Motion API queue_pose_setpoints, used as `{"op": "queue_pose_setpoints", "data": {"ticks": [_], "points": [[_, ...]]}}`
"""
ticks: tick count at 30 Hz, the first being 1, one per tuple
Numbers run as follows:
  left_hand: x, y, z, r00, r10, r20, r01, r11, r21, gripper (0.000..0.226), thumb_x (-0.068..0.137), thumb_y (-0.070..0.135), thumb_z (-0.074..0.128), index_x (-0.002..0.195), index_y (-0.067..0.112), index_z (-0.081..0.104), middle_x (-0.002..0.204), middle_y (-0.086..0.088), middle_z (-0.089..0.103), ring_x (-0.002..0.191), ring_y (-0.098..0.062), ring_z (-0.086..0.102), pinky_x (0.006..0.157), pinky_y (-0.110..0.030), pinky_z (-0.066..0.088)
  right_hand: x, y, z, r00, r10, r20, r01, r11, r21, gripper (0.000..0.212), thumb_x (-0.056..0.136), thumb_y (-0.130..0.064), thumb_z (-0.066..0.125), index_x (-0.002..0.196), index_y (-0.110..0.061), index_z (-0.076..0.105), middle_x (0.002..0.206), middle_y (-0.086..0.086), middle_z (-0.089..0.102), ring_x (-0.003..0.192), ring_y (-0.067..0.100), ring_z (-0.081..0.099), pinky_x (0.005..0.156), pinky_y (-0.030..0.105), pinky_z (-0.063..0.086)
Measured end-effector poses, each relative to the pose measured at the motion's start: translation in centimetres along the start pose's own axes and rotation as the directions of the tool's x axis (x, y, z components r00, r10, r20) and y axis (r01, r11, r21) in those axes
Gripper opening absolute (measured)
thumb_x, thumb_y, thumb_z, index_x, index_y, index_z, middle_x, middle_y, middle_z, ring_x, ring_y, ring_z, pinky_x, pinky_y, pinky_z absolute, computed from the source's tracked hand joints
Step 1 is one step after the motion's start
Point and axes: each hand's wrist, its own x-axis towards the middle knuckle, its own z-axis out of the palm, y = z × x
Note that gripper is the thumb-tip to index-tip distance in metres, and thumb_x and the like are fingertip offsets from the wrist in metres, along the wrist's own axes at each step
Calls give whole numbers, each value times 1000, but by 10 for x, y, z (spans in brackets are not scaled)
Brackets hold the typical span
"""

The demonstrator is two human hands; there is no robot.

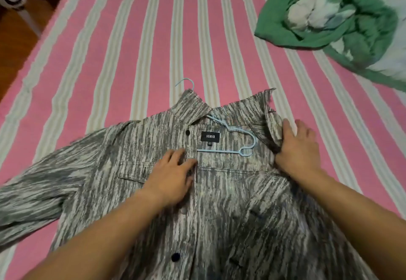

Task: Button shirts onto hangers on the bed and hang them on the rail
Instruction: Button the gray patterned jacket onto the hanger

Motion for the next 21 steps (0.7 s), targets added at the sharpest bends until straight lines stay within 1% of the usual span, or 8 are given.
{"op": "queue_pose_setpoints", "data": {"ticks": [2, 4, 8, 12, 14, 17, 19, 21], "points": [[22, -10, 3, 999, 1, 35, -5, 992, 129, 62, 106, 45, 39, 157, 50, 5, 167, -4, -21, 154, -37, -16, 120, -59, -8, -1, 8, -13, 980, -71, -184, 76, 997, 20, 54, 81, -14, 68, 130, -3, 49, 119, 21, 55, 98, 33, 54, 75, 41, 52], [38, -17, 5, 998, 38, 45, -47, 972, 230, 60, 107, 48, 31, 155, 53, -4, 163, -5, -30, 150, -38, -25, 119, -65, -10, -1, 1, -35, 975, 36, -217, 13, 976, 217, 6, 90, -8, 55, 92, -4, 59, 81, 13, 58, 65, 24, 50, 51, 29, 35], [59, -21, 9, 997, 44, 59, -60, 952, 299, 55, 106, 52, 17, 151, 57, -14, 161, 0, -34, 148, -37, -28, 116, -75, -5, -8, -34, -77, 962, 184, -202, -3, 748, 664, 29, 100, -5, 44, 73, -14, 51, 66, 1, 49, 56, 14, 44, 40, 12, 32], [79, -22, 17, 999, -15, -28, 24, 935, 353, 57, 106, 54, 11, 144, 56, -31, 158, -3, -40, 148, -41, -25, 112, -80, 7, -37, -83, -57, 985, -53, -164, 153, 714, 684, 27, 104, -14, 46, 114, -22, 69, 111, -7, 67, 63, -5, 53, 60, 6, 41], [90, -18, 18, 997, -63, -43, 75, 925, 372, 59, 105, 55, 11, 143, 56, -34, 157, -4, -40, 150, -42, -23, 111, -81, 11, -42, -99, -14, 960, -275, 47, 213, 833, 510, 36, 106, -22, 42, 139, -28, 56, 136, -5, 58, 101, 3, 58, 94, 21, 47], [86, -6, 20, 996, -86, 9, 79, 952, 297, 59, 107, 52, 18, 149, 55, -23, 159, -3, -38, 149, -41, -27, 113, -79, 1, -53, -109, 34, 741, -464, 486, 379, 886, 267, 46, 107, -34, 43, 153, -34, 39, 160, -2, 34, 146, 25, 33, 123, 45, 23], [59, 0, 24, 998, -64, 17, 60, 987, 149, 57, 106, 55, 20, 156, 52, -9, 164, -3, -29, 151, -38, -24, 119, -71, -1, -73, -106, 37, 750, -455, 480, 283, 876, 389, 54, 106, -41, 44, 157, -37, 27, 161, -4, 34, 136, 19, 47, 120, 47, 29], [13, 4, 31, 998, -67, -4, 67, 998, -14, 59, 105, 57, 26, 159, 48, 4, 169, -5, -16, 155, -35, -11, 124, -60, 3, -100, -94, 29, 890, -373, 263, 181, 817, 547, 53, 105, -35, 47, 156, -34, 30, 150, -9, 47, 114, 6, 57, 113, 38, 41]]}}
